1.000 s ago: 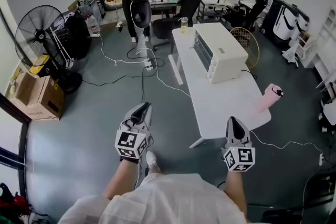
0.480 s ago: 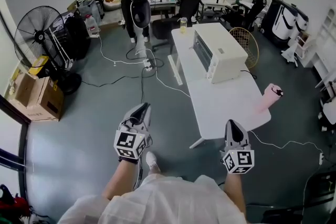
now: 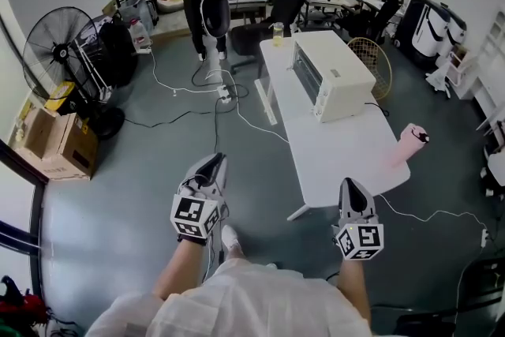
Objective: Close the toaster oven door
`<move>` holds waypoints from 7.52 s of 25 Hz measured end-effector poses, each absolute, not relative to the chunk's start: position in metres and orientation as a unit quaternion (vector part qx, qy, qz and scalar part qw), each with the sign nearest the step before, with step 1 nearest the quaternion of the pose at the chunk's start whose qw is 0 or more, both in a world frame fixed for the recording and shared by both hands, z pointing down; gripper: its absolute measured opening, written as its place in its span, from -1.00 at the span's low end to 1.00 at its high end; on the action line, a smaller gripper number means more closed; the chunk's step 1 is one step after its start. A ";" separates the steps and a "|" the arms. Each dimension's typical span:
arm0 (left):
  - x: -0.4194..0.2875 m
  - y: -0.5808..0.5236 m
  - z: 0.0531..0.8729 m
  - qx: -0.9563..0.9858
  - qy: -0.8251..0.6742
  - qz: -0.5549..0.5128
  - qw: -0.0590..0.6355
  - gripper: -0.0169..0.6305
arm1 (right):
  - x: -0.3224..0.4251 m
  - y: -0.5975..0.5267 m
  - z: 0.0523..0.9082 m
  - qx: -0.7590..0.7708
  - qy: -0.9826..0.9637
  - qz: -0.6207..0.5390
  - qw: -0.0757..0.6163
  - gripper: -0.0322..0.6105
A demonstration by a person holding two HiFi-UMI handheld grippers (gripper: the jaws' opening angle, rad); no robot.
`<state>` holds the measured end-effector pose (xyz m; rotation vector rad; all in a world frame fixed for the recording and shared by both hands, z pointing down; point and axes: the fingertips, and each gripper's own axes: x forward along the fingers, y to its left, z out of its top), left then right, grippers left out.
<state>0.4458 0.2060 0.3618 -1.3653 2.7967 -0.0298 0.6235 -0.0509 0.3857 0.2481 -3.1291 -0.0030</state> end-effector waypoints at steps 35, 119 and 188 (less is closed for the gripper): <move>0.117 0.262 0.368 -0.459 0.888 0.005 0.008 -0.85 | 0.306 -0.001 0.400 0.113 -0.993 0.000 0.022 -0.89; -0.156 -0.120 0.601 -0.909 0.374 -0.157 -0.099 -0.54 | 0.066 -0.067 0.621 0.525 -0.826 0.128 0.163 -0.36; -0.130 -0.136 0.727 -0.868 0.372 -0.255 -0.206 -0.10 | 0.123 -0.096 0.735 0.551 -0.769 0.225 0.234 -0.11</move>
